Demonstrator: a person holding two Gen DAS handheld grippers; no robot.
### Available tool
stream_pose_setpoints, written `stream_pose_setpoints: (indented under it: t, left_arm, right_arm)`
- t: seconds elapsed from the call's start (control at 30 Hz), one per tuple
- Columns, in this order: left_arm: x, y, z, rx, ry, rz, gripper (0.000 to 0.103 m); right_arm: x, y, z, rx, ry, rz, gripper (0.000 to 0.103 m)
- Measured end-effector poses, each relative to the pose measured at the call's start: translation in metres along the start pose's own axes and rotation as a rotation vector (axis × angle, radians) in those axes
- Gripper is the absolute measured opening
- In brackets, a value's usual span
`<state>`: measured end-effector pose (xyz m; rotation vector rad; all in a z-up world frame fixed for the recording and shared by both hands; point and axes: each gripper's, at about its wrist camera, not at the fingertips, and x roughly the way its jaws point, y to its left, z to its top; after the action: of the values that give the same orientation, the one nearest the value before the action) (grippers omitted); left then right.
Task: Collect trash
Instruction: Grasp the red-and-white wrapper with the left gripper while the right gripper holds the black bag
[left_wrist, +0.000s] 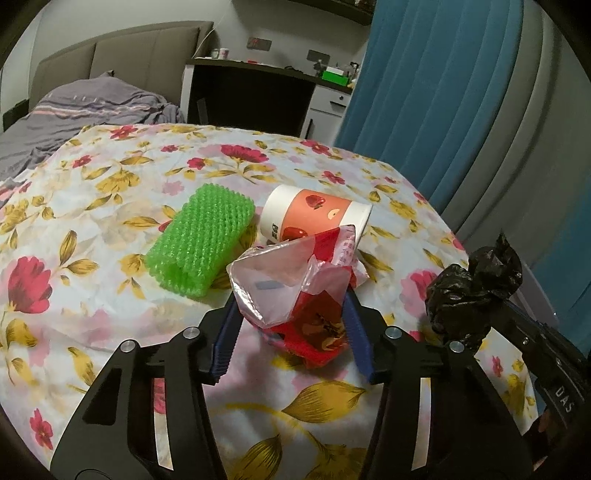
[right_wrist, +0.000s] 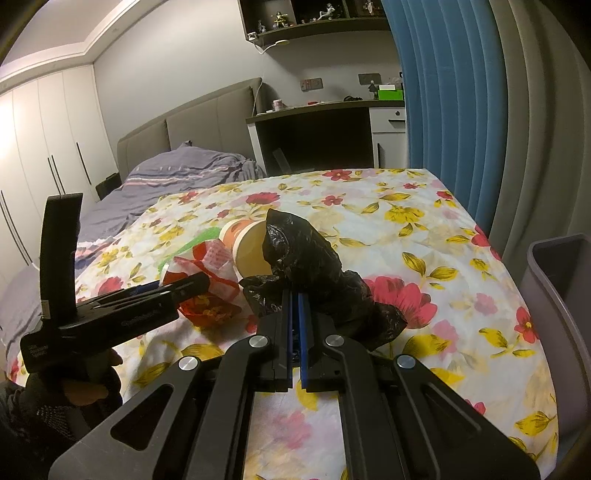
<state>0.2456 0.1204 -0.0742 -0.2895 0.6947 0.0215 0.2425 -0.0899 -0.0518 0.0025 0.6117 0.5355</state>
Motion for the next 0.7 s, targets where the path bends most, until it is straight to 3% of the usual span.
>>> stream_pose_setpoints:
  t: [0.7]
  left_arm:
    - [-0.091,-0.002,-0.013,0.014,-0.117,-0.016,0.046]
  right_arm:
    - [-0.045,0.010,-0.004,-0.011,-0.041,-0.006,0.004]
